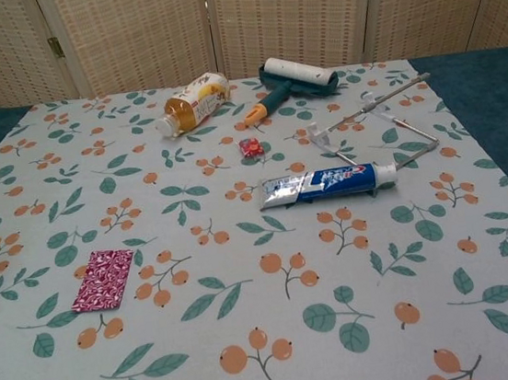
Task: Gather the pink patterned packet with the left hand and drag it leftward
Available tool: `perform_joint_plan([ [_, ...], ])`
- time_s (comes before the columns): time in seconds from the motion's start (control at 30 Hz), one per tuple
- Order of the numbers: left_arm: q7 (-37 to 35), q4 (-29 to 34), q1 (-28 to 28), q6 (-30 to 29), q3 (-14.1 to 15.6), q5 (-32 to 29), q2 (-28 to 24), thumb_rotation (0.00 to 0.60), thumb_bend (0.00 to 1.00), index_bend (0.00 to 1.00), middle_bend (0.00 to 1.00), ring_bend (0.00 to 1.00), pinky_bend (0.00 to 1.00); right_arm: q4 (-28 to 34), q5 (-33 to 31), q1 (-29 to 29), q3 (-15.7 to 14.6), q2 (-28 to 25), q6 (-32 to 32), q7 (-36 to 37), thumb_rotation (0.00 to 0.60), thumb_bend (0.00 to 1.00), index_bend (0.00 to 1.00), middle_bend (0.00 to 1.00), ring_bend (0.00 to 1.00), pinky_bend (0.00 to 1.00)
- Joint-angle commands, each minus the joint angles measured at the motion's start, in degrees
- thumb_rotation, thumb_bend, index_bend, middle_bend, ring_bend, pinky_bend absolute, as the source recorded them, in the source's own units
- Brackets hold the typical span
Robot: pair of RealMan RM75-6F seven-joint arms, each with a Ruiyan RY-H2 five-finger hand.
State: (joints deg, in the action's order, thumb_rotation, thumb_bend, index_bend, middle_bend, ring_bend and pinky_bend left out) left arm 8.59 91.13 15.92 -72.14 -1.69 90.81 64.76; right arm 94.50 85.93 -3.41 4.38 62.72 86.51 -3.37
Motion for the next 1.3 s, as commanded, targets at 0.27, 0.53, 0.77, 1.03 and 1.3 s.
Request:
perform_joint_plan([
  [0.27,0.27,0.51,7.9,10.23,1.44,3.71,-0.14,0.6,0.85,0.2,0.0,0.0,0.0,0.76,-0.03,0.18,0.15,-0.51,0.45,-0.1,0.599,0.52,0.0,0.0,0.0,0.0],
  [0.53,6.2,2.5,12.07,17.77,1.18,0.14,2.05,0.596,0.93,0.23,0.0,0.0,0.0,1.52,-0.52,-0.09,0.12,-0.79,-0.43,-0.46,0.6,0.53,0.0,0.0,0.0,0.0],
  [0.77,7.44,2.09,14.4,21.68,1.83,-2.05,4.51,0.435,0.96,0.24,0.0,0.0,0.0,1.14,-0.89,-0.06,0.14,-0.6,-0.62,-0.14,0.6,0.53,0.0,0.0,0.0,0.0],
  [1.03,9.28,0.07,15.78,22.08,2.76,-1.37,8.18,0.413,0.96,0.23,0.0,0.0,0.0,0.88,-0.87,-0.36,0.11,-0.23,-1.07,-0.14,0.598,0.53,0.0,0.0,0.0,0.0],
  [1.3,12.68,-2.57,16.87,22.14,3.11,-1.68,11.54,0.395,0.96,0.23,0.0,0.0,0.0,0.79,-1.07,-0.28,0.08,-0.05,-1.05,-0.13,0.599,0.53,0.0,0.0,0.0,0.0],
])
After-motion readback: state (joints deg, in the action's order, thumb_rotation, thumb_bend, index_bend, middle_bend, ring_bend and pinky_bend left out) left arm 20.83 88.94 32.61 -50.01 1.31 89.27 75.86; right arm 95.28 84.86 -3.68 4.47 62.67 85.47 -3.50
